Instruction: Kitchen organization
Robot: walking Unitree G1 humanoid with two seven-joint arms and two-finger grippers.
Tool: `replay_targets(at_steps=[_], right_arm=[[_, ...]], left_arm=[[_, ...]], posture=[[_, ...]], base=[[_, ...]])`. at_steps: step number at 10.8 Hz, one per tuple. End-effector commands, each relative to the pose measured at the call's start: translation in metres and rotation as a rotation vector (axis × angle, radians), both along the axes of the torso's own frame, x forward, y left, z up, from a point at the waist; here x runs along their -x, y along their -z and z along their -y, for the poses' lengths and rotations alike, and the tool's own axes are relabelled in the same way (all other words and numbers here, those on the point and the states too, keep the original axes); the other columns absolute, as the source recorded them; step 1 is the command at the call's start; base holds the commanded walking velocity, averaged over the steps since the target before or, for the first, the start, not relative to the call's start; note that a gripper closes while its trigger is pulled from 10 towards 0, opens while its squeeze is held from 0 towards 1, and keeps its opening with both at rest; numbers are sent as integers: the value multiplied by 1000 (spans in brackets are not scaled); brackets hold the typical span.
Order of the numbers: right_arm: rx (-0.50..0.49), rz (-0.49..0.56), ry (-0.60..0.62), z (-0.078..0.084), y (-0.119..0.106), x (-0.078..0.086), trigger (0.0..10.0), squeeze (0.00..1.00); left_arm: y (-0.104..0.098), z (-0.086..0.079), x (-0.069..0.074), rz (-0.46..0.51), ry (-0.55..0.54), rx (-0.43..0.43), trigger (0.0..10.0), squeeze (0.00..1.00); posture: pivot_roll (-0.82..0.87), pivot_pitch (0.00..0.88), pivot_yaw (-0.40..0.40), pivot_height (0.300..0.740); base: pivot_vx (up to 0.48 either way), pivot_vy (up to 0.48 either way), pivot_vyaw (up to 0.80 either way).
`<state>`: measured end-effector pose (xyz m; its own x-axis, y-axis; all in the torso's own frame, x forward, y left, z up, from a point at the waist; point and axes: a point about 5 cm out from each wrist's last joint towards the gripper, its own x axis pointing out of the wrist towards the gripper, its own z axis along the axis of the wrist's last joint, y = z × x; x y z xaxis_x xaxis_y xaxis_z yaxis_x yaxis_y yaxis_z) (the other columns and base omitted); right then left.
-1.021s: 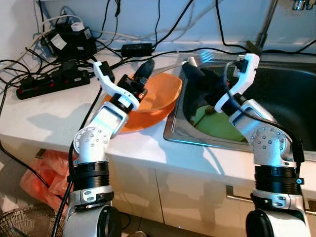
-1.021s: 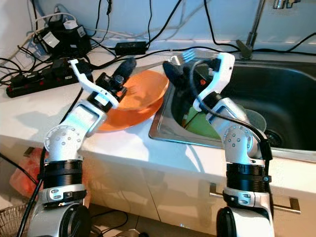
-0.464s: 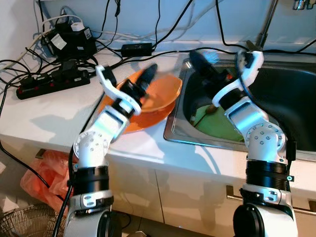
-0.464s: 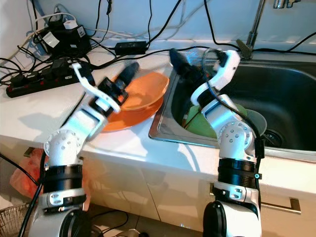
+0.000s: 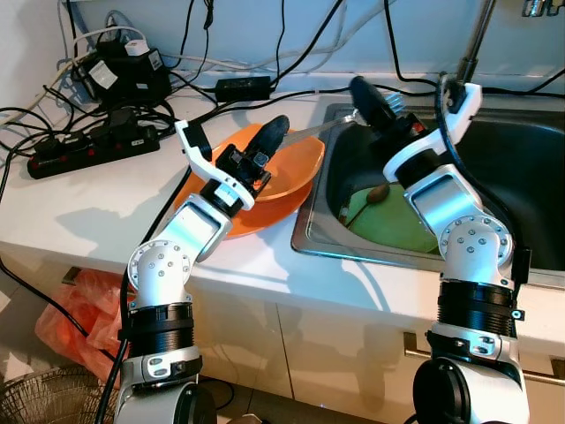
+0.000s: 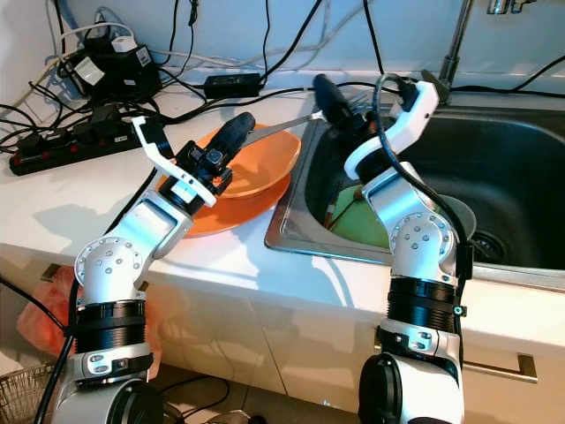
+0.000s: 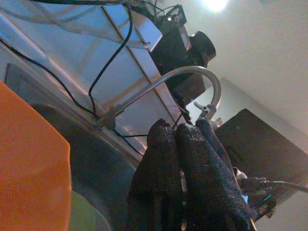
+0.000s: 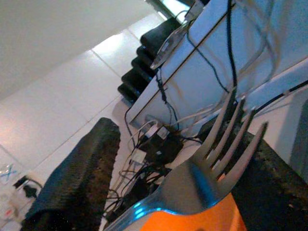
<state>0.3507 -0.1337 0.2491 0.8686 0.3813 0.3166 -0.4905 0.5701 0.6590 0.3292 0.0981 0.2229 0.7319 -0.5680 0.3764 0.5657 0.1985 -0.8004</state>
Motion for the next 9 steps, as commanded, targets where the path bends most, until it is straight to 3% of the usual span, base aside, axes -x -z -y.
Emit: replay_targets(at_steps=[1,9], right_arm=[[-26,34,-10,-4,-11,-1,0,0],[-16,8,7,-3,-8,-5,0,0]], left_arm=[[-1,-1,2,11,9,-7,0,0],[3,-3,0,-9,-28,-23,0,0]], posture=[[66,38,129,740],[66,38,116,740]], base=[[0,0,0],[0,0,0]])
